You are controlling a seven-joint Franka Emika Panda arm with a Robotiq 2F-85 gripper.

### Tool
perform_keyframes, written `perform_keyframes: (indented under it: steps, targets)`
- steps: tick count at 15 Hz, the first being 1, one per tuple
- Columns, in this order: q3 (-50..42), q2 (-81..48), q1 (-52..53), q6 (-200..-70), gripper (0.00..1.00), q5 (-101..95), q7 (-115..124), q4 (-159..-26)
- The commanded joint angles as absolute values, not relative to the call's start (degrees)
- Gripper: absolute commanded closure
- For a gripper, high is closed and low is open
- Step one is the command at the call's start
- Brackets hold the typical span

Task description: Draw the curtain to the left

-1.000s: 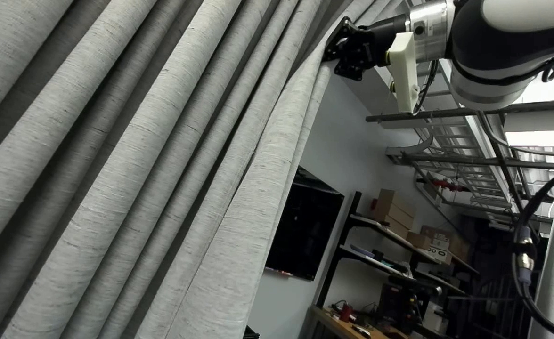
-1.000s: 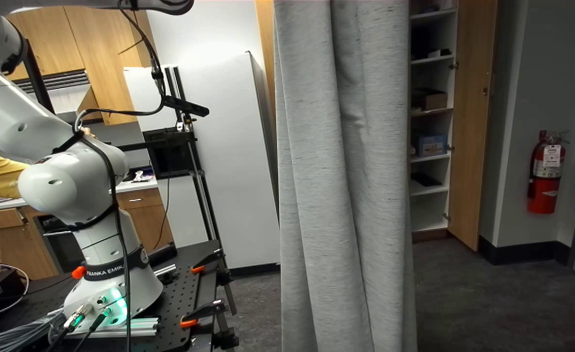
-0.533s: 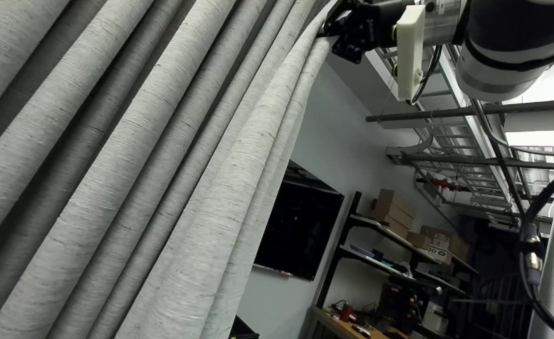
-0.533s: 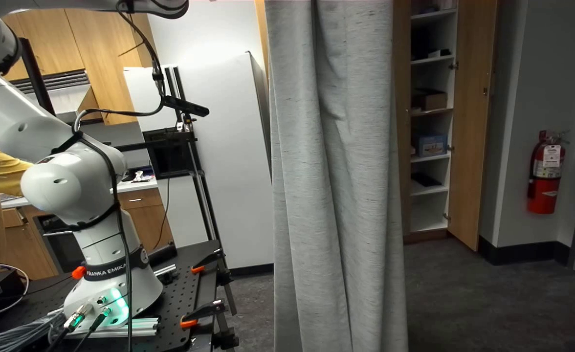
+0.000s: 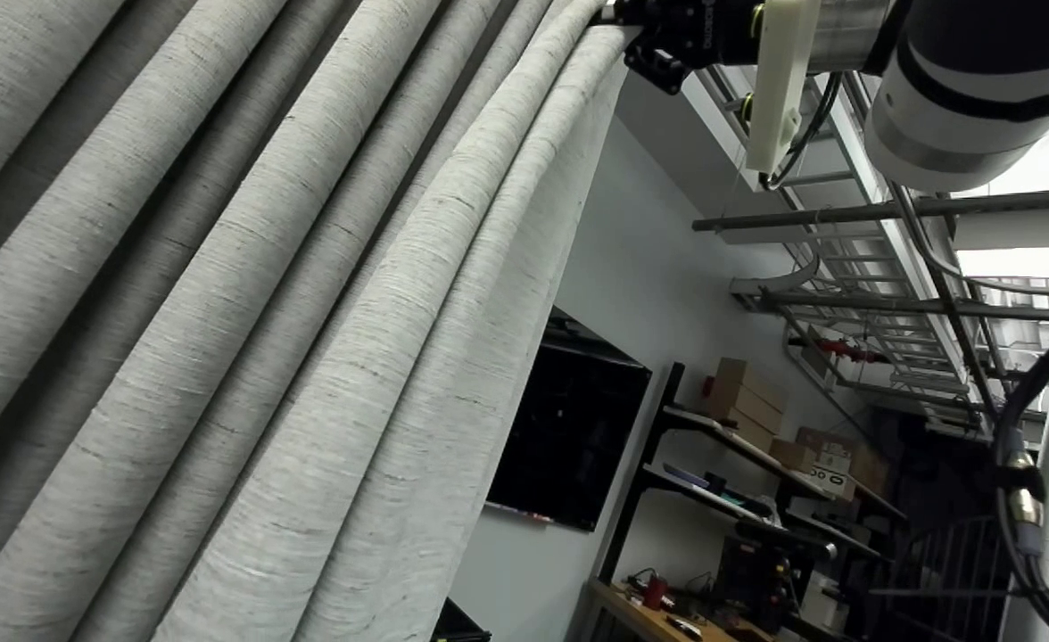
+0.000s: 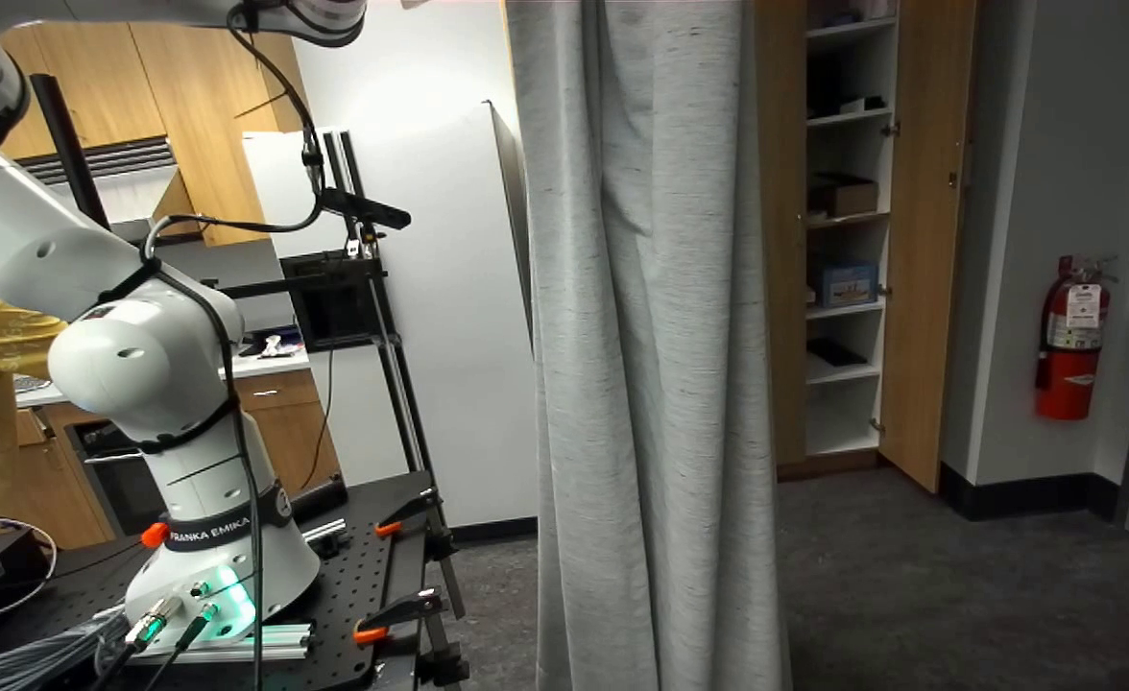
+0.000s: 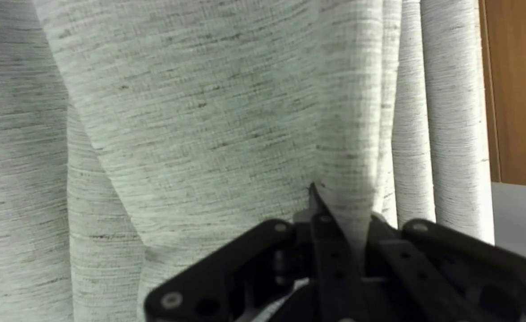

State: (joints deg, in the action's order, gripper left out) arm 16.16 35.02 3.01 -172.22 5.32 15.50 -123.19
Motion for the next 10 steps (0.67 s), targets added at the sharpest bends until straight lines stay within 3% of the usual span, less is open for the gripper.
perform_keyframes:
  steps: [1, 10]
  targets:
    - [18.23, 34.28, 9.42, -175.64, 1.00, 8.80, 16.56, -129.42]
    - [19.59, 33.07, 10.43, -183.31, 1.00, 10.79, 16.49, -131.85]
